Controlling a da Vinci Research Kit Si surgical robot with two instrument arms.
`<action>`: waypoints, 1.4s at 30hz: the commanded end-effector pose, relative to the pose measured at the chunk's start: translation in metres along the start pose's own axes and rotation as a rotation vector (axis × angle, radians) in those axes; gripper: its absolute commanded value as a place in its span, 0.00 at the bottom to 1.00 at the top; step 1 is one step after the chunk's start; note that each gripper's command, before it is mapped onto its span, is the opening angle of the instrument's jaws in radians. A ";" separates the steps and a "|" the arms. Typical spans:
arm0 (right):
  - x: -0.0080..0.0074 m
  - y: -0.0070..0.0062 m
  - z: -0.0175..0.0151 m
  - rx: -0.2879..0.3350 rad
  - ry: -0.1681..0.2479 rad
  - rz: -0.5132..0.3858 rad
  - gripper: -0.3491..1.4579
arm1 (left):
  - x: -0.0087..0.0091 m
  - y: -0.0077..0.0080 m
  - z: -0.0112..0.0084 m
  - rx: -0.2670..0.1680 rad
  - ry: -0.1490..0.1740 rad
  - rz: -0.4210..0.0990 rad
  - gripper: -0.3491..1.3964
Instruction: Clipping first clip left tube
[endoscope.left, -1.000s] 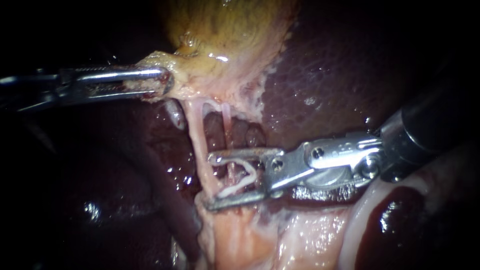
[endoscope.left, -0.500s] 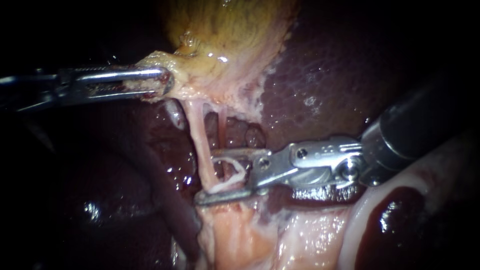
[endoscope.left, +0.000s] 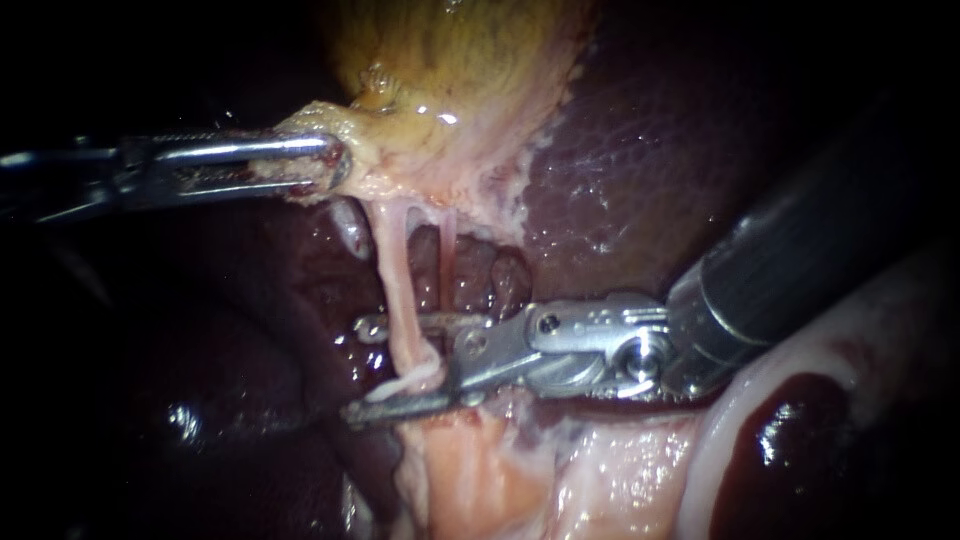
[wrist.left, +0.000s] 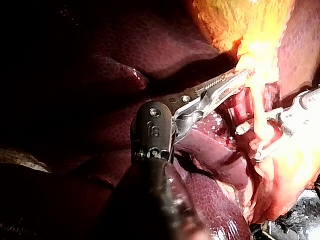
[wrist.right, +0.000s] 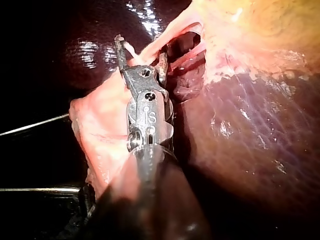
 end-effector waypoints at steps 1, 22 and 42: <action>0.0004 -0.0004 -0.0001 0.005 0.006 0.000 0.47 | 0.0000 -0.0001 0.0000 0.000 0.000 0.000 0.00; 0.0023 -0.0031 -0.0010 0.046 0.044 0.141 0.36 | 0.0000 -0.0002 -0.0002 -0.001 0.000 0.000 0.00; 0.0031 -0.0025 -0.0021 0.116 0.037 0.198 0.00 | -0.0001 -0.0002 -0.0001 0.000 0.000 0.000 0.00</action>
